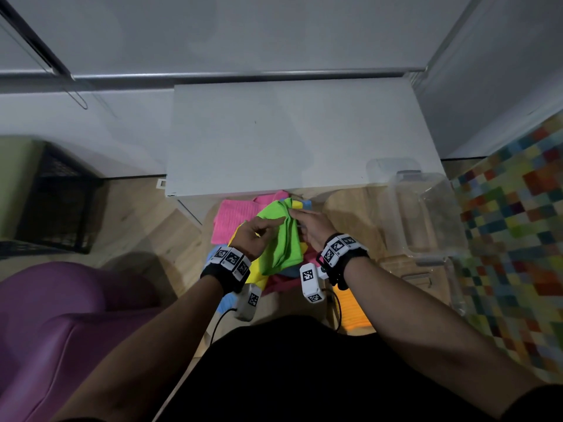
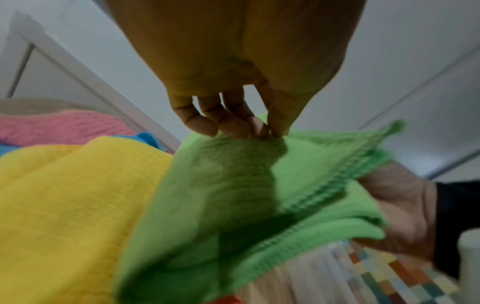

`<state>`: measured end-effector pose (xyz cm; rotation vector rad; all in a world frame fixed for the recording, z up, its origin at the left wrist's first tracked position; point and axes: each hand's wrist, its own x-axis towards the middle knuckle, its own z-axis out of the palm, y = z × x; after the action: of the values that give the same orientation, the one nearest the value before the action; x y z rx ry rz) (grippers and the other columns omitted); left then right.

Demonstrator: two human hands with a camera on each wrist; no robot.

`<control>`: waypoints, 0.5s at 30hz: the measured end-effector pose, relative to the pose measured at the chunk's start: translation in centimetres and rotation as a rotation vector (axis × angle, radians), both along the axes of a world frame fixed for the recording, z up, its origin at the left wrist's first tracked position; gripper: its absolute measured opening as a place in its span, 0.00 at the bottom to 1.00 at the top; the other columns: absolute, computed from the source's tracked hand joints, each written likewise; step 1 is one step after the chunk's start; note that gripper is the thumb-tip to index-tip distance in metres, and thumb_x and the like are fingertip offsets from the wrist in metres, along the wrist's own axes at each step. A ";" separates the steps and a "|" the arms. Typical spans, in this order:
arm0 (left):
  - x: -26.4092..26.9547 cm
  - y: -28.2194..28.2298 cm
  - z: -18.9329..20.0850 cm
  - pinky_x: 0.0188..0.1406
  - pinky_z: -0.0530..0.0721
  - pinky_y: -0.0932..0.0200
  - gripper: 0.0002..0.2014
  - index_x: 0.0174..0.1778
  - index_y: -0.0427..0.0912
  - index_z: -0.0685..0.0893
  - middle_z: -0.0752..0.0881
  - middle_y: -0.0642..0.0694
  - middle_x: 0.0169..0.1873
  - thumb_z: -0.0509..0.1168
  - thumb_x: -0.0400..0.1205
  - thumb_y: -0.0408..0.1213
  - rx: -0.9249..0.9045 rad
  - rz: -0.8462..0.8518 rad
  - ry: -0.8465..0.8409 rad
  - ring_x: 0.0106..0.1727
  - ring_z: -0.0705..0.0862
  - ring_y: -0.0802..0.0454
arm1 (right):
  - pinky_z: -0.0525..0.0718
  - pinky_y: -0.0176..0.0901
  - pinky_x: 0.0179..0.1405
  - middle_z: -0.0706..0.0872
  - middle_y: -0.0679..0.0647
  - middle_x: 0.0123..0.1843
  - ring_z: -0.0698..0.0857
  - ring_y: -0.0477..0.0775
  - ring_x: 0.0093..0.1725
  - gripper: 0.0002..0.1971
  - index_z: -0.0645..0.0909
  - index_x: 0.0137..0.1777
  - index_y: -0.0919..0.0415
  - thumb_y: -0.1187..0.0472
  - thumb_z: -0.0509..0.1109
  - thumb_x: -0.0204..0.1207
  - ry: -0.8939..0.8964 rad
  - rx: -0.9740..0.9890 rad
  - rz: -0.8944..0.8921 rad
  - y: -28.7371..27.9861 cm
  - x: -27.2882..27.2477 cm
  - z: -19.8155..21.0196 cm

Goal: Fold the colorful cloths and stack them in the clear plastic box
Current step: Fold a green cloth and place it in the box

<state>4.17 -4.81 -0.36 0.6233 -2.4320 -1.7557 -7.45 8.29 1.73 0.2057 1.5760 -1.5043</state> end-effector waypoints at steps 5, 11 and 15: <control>0.2 0.4 0.7 0.40 0.74 0.74 0.12 0.53 0.49 0.91 0.76 0.51 0.35 0.77 0.73 0.37 -0.089 0.015 0.072 0.36 0.76 0.64 | 0.83 0.53 0.61 0.89 0.55 0.59 0.87 0.55 0.59 0.34 0.85 0.62 0.60 0.37 0.80 0.62 -0.001 0.012 0.096 0.1 -0.1 0.3; 0.5 1.8 1.1 0.38 0.77 0.65 0.29 0.49 0.43 0.76 0.76 0.52 0.39 0.83 0.61 0.49 -0.089 0.180 0.041 0.37 0.73 0.58 | 0.83 0.59 0.63 0.87 0.65 0.60 0.87 0.64 0.59 0.21 0.86 0.58 0.65 0.59 0.82 0.66 0.010 -0.068 0.228 1.0 0.1 0.8; 1.6 1.3 0.5 0.58 0.78 0.56 0.44 0.67 0.45 0.75 0.78 0.49 0.61 0.75 0.59 0.67 -0.342 0.208 0.036 0.60 0.78 0.52 | 0.85 0.51 0.60 0.90 0.59 0.57 0.88 0.58 0.57 0.12 0.86 0.55 0.61 0.61 0.78 0.72 0.139 -0.026 0.296 1.1 0.1 1.5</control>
<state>5.74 -3.53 0.18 0.7606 -2.4558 -1.2270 -7.32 9.44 3.27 -0.1454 1.6151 -1.3283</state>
